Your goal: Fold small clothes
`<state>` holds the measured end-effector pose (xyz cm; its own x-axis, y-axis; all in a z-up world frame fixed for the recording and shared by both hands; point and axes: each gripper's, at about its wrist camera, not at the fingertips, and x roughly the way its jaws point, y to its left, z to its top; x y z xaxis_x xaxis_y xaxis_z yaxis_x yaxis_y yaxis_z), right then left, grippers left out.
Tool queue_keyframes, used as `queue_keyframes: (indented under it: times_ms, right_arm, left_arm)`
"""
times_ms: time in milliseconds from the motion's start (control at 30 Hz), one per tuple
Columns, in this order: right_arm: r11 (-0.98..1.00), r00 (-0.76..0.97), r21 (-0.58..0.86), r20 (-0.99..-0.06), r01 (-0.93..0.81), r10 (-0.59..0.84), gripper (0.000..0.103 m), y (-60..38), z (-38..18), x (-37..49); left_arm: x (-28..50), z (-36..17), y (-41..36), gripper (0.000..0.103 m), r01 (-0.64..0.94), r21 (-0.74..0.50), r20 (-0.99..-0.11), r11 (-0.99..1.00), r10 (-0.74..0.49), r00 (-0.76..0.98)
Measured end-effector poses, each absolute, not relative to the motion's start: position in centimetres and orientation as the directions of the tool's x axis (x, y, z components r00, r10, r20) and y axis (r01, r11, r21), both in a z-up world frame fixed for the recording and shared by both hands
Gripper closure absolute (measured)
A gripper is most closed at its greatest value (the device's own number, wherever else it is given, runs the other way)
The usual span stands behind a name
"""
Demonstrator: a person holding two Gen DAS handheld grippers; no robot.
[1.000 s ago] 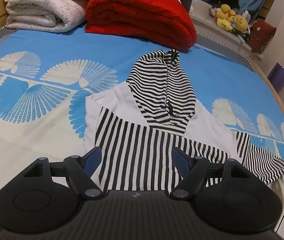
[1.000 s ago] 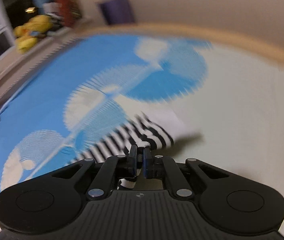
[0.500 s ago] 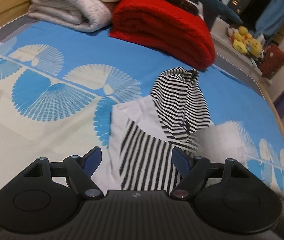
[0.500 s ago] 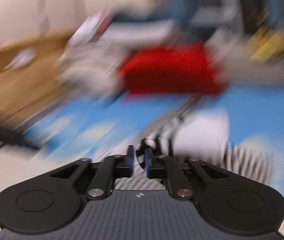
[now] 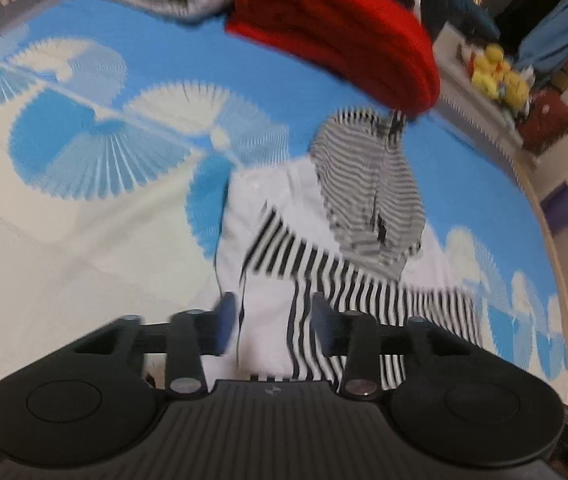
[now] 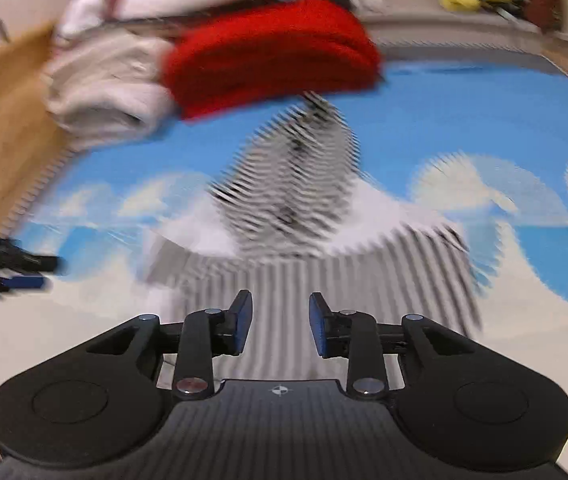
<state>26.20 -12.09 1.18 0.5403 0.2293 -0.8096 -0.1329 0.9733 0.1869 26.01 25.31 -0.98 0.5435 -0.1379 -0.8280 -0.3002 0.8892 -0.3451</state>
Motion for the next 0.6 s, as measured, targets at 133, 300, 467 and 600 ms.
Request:
queue_keyframes:
  times_ms: [133,300,467,600]
  right_arm:
    - [0.98,0.48,0.195,-0.865,0.05,0.148,0.07,-15.4,-2.3,27.8]
    - [0.933,0.401,0.29,-0.897,0.212,0.187,0.071,-18.5,-4.9,28.6]
    - [0.885,0.366,0.344,-0.904,0.314,0.222,0.071,-20.4,-6.6,28.9]
    - [0.863,0.346,0.364,-0.906,0.35,0.242,0.071,-21.1,-7.3,29.1]
  left_arm:
    - [26.7,-4.3,24.8,0.069,-0.342,-0.368,-0.866,0.865,-0.185,0.464]
    - [27.9,-7.2,24.4,0.065,-0.404,-0.366,-0.895,0.838,-0.199,0.398]
    - [28.8,-9.9,23.9,0.061,-0.435,-0.323,-0.924,0.841,-0.179,0.339]
    - [29.2,-11.1,23.6,0.064,-0.421,-0.27,-0.942,0.866,-0.146,0.304]
